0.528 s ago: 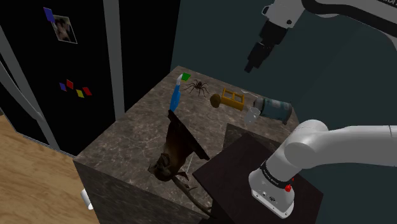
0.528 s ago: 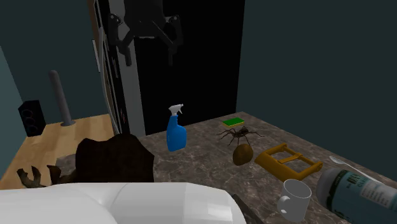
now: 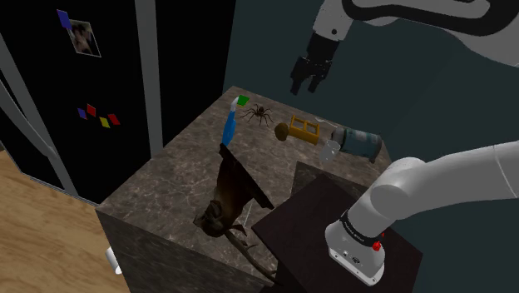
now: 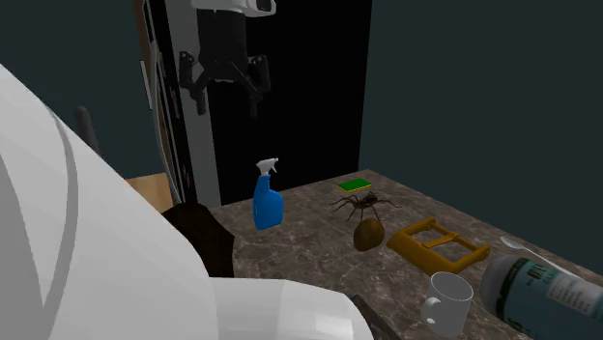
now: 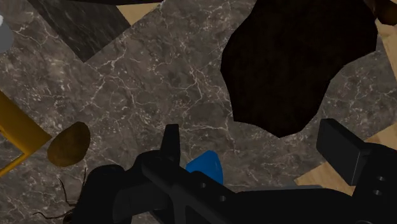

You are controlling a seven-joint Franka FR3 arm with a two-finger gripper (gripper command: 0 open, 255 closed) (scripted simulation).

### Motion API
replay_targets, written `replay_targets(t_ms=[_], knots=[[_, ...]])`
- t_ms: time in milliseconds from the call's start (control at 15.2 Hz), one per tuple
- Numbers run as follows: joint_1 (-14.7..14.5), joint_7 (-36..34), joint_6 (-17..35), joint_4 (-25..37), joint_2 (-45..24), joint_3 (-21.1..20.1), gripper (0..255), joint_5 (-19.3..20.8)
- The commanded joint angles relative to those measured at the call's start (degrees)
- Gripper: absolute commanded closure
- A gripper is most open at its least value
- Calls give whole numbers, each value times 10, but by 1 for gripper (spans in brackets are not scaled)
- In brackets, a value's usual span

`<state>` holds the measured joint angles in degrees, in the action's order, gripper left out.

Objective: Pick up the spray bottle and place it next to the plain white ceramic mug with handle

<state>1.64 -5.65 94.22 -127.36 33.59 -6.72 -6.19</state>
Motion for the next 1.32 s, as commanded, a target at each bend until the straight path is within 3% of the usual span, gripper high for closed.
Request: replay_targets(t_ms=[0,594,1254], knots=[[9,-30,12,25,-49,-6,0,-7],[34,-159,58,142,-265,-22,0,-27],[46,-279,69,316,-500,-6,0,-52]])
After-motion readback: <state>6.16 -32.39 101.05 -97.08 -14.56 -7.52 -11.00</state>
